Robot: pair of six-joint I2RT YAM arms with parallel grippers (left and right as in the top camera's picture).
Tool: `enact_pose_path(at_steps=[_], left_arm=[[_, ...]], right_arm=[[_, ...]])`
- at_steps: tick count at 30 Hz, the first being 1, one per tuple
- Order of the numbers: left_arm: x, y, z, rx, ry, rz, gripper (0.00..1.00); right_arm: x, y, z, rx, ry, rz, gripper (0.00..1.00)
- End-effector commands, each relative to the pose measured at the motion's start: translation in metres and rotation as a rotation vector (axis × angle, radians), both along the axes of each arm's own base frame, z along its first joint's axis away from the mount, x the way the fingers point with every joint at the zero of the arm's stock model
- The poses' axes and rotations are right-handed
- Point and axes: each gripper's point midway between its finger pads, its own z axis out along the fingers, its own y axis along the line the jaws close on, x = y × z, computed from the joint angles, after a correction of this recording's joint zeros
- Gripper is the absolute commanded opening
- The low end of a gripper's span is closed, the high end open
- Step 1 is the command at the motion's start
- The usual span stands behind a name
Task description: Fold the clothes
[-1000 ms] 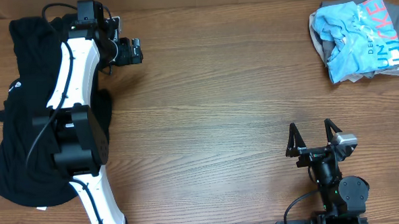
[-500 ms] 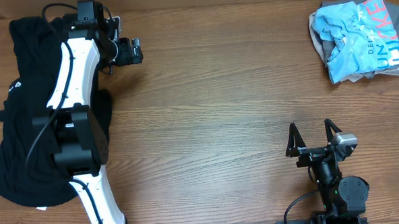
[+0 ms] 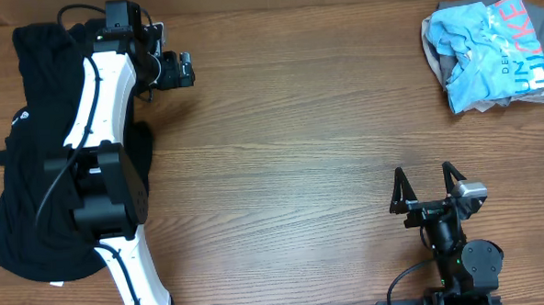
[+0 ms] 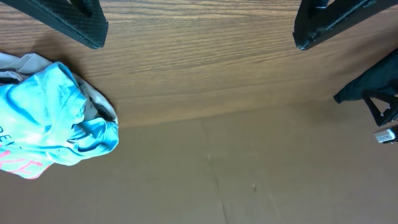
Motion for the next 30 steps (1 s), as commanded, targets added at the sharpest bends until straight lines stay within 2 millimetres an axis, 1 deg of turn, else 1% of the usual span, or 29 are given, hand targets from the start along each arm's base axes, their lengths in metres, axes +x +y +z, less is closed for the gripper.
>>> enact_pose_path(at_steps=[1,2,5,8,10,11,13,14,16,18,19,20,23,26,30], left_arm=[[-0.004,-0.009,0.072,0.014,-0.144,-0.004,1.0],[-0.007,-0.006,0.087,0.045,-0.172,0.002,1.0],[-0.013,0.003,0.143,0.129,-0.307,0.03,1.0],[-0.022,0.001,0.195,0.165,-0.466,-0.034,1.0],[-0.033,-0.003,0.229,0.176,-0.597,-0.075,1.0],[-0.04,-0.004,0.242,0.18,-0.663,-0.09,1.0],[-0.053,-0.004,0.257,0.186,-0.758,-0.086,1.0],[-0.059,-0.003,0.261,0.189,-0.799,-0.081,1.0],[-0.076,0.0,0.262,0.192,-0.867,-0.069,1.0],[-0.096,0.005,0.253,0.193,-0.905,-0.047,1.0],[-0.107,0.009,0.244,0.192,-0.913,-0.032,1.0],[-0.127,0.016,0.226,0.186,-0.919,0.001,1.0],[-0.154,0.024,0.196,0.172,-0.935,0.04,1.0],[-0.181,0.024,0.166,0.163,-0.968,0.036,1.0],[-0.209,0.021,0.136,0.168,-1.041,0.036,1.0]], right_arm=[[0.0,-0.001,-0.002,-0.001,-0.004,-0.003,1.0],[0.0,-0.001,-0.002,-0.001,-0.004,-0.003,1.0],[0.0,-0.001,-0.002,-0.001,-0.004,-0.003,1.0],[0.0,-0.001,-0.002,0.0,-0.004,-0.003,1.0],[0.0,-0.001,-0.002,-0.001,-0.004,-0.003,1.0],[0.0,-0.001,-0.002,0.0,-0.004,-0.003,1.0],[0.0,-0.001,-0.002,0.0,-0.004,-0.003,1.0],[0.0,-0.001,-0.002,0.0,-0.004,-0.003,1.0],[0.0,-0.001,-0.002,-0.001,-0.004,-0.003,1.0],[0.0,-0.001,-0.002,-0.001,-0.004,-0.003,1.0],[0.0,-0.001,-0.002,-0.001,-0.004,-0.003,1.0],[0.0,-0.001,-0.002,0.0,-0.004,-0.003,1.0],[0.0,-0.001,-0.002,-0.001,-0.004,-0.003,1.0],[0.0,-0.001,-0.002,-0.001,-0.004,-0.003,1.0],[0.0,-0.001,-0.002,-0.001,-0.004,-0.003,1.0]])
